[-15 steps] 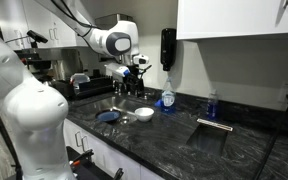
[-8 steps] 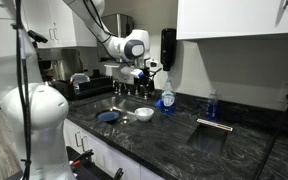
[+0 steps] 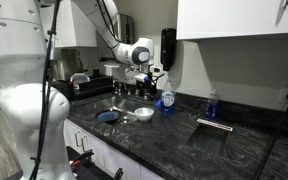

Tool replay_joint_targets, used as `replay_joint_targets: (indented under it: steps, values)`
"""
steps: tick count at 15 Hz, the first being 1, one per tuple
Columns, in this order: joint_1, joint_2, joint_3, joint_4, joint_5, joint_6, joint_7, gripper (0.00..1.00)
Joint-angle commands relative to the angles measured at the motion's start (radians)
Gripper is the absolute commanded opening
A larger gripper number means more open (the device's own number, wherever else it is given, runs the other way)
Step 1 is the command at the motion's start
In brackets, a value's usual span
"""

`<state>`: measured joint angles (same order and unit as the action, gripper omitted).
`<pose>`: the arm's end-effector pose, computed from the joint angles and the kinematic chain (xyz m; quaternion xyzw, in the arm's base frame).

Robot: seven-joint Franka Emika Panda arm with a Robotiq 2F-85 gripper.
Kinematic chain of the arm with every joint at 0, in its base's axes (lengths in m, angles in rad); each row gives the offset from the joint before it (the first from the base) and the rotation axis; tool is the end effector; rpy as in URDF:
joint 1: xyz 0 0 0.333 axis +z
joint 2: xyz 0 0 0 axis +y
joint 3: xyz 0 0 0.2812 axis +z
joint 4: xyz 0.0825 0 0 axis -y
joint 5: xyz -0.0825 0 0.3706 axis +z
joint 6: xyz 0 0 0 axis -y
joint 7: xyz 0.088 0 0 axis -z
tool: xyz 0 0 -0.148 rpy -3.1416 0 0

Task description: Put the white bowl in the sink

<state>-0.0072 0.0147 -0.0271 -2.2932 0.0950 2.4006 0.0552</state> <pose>0.5177 -0.0145 0.2858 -0.9953 0.0781 -0.0459 0.0339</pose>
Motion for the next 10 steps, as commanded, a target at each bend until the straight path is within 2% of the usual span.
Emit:
replay_joint_targets:
  steps: [1, 4, 10]
  values:
    - [0.003, 0.045, 0.012, 0.045, 0.046, -0.052, -0.029, 1.00]
    - [0.010, 0.052, 0.021, 0.033, 0.079, -0.059, -0.018, 1.00]
    - [0.012, 0.067, 0.034, -0.016, 0.143, 0.019, -0.064, 1.00]
